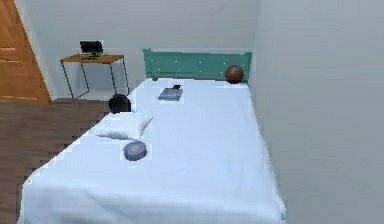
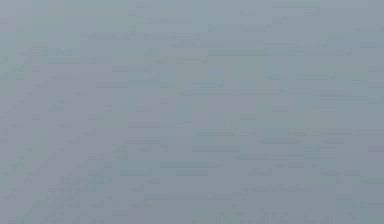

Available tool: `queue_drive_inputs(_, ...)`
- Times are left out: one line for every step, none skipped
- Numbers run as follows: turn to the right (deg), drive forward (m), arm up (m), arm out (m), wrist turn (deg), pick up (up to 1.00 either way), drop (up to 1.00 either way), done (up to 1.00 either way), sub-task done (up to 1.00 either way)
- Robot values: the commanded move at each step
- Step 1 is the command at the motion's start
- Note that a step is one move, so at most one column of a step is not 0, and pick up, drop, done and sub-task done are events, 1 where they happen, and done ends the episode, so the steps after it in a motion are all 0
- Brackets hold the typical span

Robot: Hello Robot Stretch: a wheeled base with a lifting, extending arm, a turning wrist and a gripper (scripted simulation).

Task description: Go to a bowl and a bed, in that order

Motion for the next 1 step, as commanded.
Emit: queue_drive_inputs(0.0, 0.00, 0.00, 0.00, 0.0, 0.00, 0.00, 1.00, 0.00)
